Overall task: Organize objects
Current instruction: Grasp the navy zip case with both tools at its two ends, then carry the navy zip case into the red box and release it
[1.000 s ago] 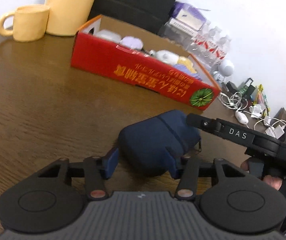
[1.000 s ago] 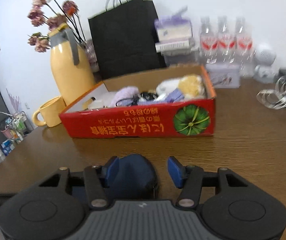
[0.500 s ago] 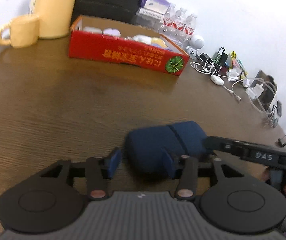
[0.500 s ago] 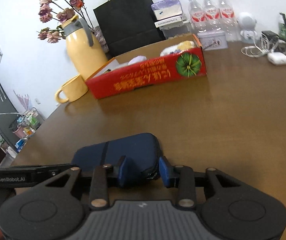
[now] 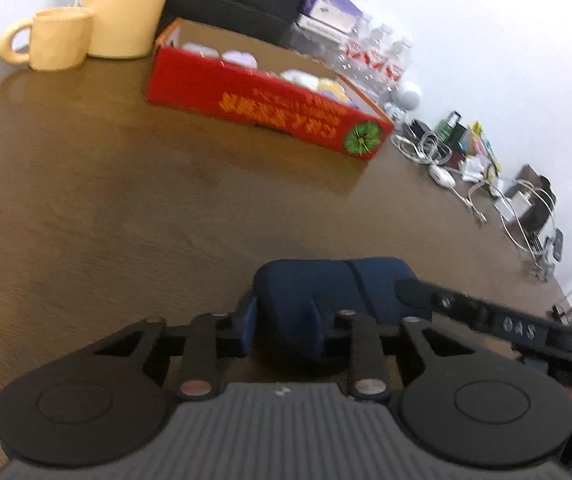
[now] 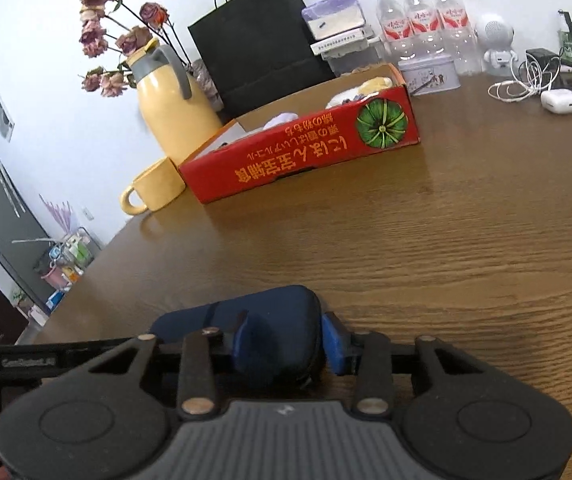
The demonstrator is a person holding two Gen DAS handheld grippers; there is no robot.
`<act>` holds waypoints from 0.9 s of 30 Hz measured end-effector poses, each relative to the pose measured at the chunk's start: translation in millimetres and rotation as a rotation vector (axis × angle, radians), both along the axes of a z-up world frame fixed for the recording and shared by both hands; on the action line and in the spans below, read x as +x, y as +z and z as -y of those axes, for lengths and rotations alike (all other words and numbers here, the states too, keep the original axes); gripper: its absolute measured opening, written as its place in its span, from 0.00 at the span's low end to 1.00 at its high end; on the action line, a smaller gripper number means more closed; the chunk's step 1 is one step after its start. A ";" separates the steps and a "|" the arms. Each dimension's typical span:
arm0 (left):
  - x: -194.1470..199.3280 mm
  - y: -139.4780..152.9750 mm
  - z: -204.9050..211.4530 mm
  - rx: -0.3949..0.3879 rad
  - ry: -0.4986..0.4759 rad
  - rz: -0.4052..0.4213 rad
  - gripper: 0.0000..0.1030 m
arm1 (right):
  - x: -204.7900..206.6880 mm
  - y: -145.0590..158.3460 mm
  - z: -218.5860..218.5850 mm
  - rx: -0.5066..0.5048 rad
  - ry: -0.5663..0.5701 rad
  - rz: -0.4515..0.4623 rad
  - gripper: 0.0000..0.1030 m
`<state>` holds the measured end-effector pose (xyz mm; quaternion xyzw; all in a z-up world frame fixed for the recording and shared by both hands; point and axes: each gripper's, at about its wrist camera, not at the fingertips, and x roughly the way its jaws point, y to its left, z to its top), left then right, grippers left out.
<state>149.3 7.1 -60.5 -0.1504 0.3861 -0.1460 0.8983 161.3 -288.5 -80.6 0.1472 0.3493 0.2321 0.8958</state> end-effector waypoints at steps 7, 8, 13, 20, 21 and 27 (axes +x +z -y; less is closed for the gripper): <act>60.5 56.8 -3.1 -0.006 -0.070 0.193 0.24 | 38.8 47.2 -4.0 -0.002 -0.047 0.125 0.26; 76.6 65.9 -4.2 -0.006 -0.079 0.211 0.24 | 51.9 57.3 -3.3 0.004 -0.053 0.147 0.26; 170.7 95.4 -6.5 0.000 -0.090 0.200 0.24 | 130.0 105.3 -9.4 -0.025 -0.049 0.226 0.26; 286.3 73.9 -7.9 0.031 -0.056 0.022 0.23 | 256.6 106.7 -38.1 -0.122 -0.024 0.085 0.26; 297.3 64.9 -6.0 0.056 -0.052 -0.010 0.23 | 270.9 99.2 -43.5 -0.150 -0.016 0.049 0.26; 315.6 27.1 10.3 0.247 -0.037 -0.071 0.25 | 319.3 38.2 -55.3 -0.151 -0.011 -0.188 0.27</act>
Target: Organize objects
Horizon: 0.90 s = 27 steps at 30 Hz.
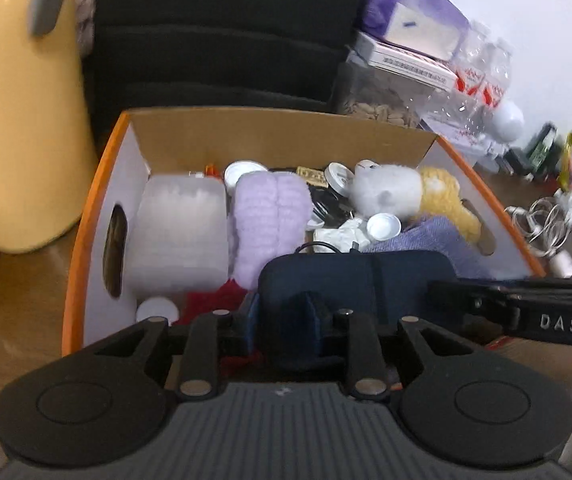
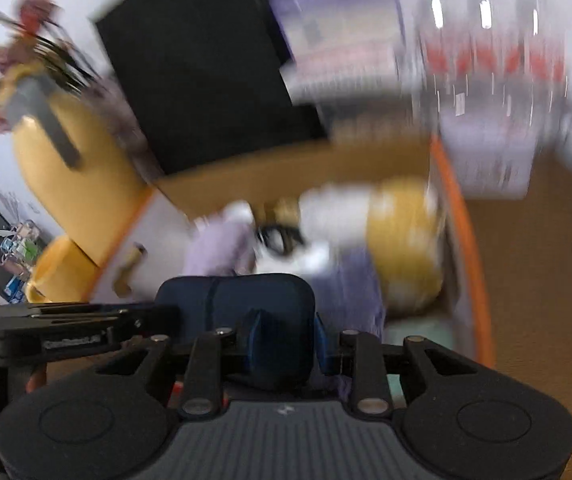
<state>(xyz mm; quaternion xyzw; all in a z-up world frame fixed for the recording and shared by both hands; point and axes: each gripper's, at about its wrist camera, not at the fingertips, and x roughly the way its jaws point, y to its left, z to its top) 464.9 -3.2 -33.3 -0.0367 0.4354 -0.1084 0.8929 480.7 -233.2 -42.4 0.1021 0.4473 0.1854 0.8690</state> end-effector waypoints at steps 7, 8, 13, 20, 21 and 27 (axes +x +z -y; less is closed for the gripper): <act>2.4 -0.2 17.5 0.041 -0.020 -0.010 0.35 | -13.8 6.7 6.9 0.025 -0.048 0.039 0.53; -1.0 3.0 16.7 0.050 -0.027 0.005 0.43 | -16.8 11.2 8.3 0.039 -0.047 0.049 0.56; -49.9 43.8 3.4 0.018 -0.023 0.122 0.65 | -53.0 51.4 10.9 -0.031 -0.038 0.178 0.63; -170.3 93.7 4.4 0.154 -0.001 0.461 0.98 | -124.8 75.3 4.9 -0.193 0.018 0.340 0.79; -192.2 93.0 7.0 0.158 0.012 0.507 1.00 | -139.6 75.2 5.2 -0.200 0.019 0.360 0.79; -305.5 75.2 19.8 0.129 0.046 0.593 1.00 | -249.9 62.9 16.8 -0.153 0.000 0.466 0.89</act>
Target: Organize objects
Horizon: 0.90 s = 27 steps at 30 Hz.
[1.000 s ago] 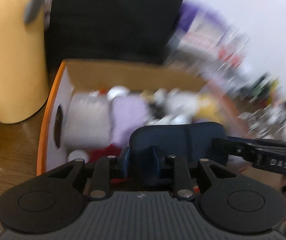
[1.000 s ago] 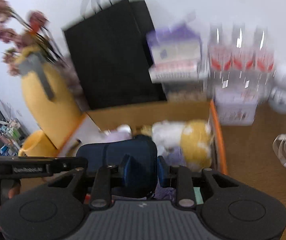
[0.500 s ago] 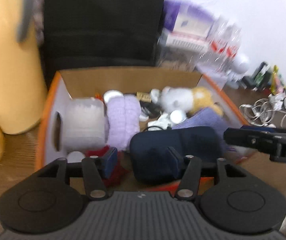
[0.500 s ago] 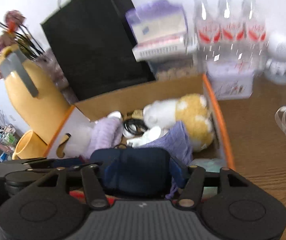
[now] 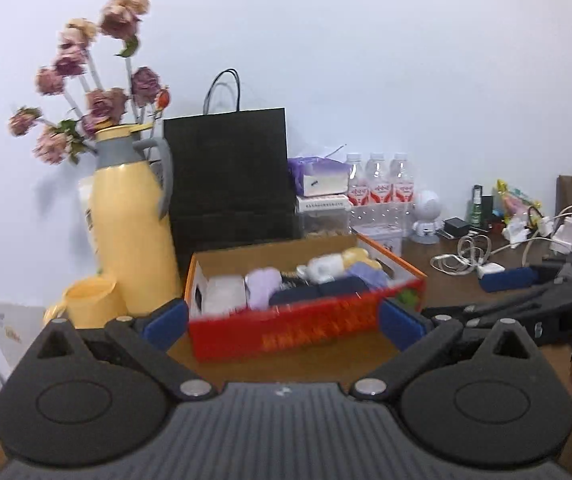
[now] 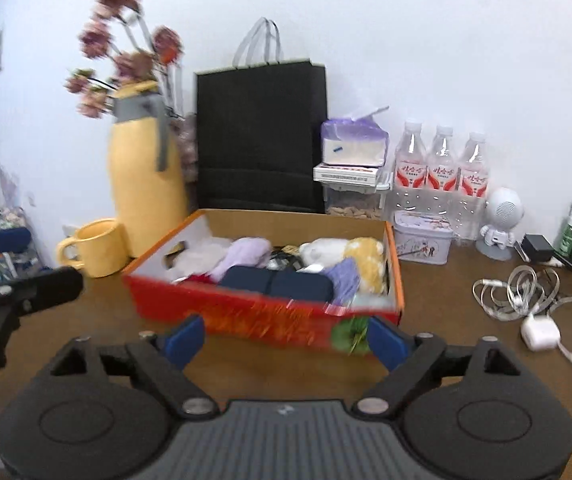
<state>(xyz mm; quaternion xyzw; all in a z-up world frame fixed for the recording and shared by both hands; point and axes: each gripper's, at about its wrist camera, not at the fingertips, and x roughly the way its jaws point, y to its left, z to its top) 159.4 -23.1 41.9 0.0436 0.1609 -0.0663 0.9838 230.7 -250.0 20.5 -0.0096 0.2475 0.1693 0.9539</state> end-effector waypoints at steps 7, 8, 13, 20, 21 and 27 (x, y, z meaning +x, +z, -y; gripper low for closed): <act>-88.6 -17.0 -8.7 -0.089 0.094 -0.067 1.00 | -108.1 -16.3 -2.3 -0.002 -0.060 0.041 0.89; -99.2 -21.9 -10.2 -0.081 0.114 -0.091 1.00 | -123.5 -18.7 -3.5 0.006 -0.080 0.041 0.90; -138.8 -41.8 -19.7 -0.065 0.163 -0.172 1.00 | -186.2 -37.3 -11.4 0.051 -0.065 0.017 1.00; -152.3 -41.9 -21.2 -0.055 0.112 -0.235 1.00 | -209.6 -49.8 -9.9 0.026 -0.040 -0.105 1.00; -151.0 -43.3 -22.3 -0.058 0.115 -0.245 1.00 | -208.5 -50.1 -8.7 0.029 -0.049 -0.106 1.00; -146.6 -43.2 -24.2 -0.069 0.128 -0.268 1.00 | -207.8 -50.4 -2.0 0.079 -0.076 -0.100 1.00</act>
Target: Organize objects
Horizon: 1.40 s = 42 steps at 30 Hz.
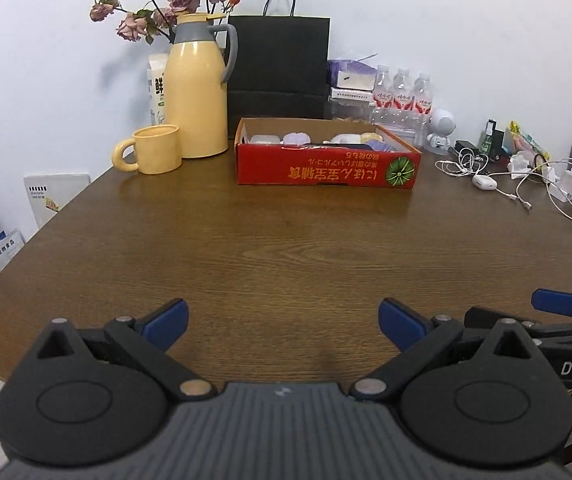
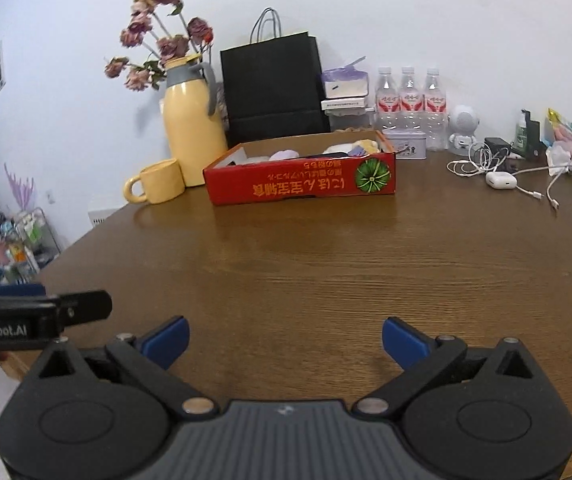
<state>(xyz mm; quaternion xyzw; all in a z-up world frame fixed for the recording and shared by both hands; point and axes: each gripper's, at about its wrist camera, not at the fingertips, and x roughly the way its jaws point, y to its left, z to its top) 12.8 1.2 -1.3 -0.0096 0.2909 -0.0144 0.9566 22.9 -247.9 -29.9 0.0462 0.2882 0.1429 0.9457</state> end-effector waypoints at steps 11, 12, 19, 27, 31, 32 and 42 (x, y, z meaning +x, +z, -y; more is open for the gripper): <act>1.1 -0.9 1.5 0.004 -0.016 -0.014 1.00 | 1.2 -3.8 -0.2 -0.020 -0.017 -0.008 1.00; 1.3 -1.6 2.4 0.004 -0.018 -0.020 1.00 | 0.6 -4.1 -0.4 -0.021 -0.016 -0.008 1.00; 1.4 -2.8 6.1 0.014 -0.027 -0.025 1.00 | 2.2 -7.5 -0.1 -0.025 -0.016 -0.025 1.00; 1.7 -2.1 6.0 0.022 -0.030 -0.021 1.00 | 0.6 -7.0 -1.1 -0.027 -0.012 -0.020 1.00; 2.0 -3.0 6.0 0.019 -0.032 -0.024 1.00 | 0.6 -6.5 1.1 -0.022 -0.021 -0.017 1.00; 2.5 -3.5 6.1 0.017 -0.033 -0.028 1.00 | 1.0 -7.1 2.1 -0.020 -0.019 -0.019 1.00; 1.8 -3.7 6.6 0.018 -0.034 -0.028 1.00 | 2.2 -7.9 3.0 -0.015 -0.016 -0.024 1.00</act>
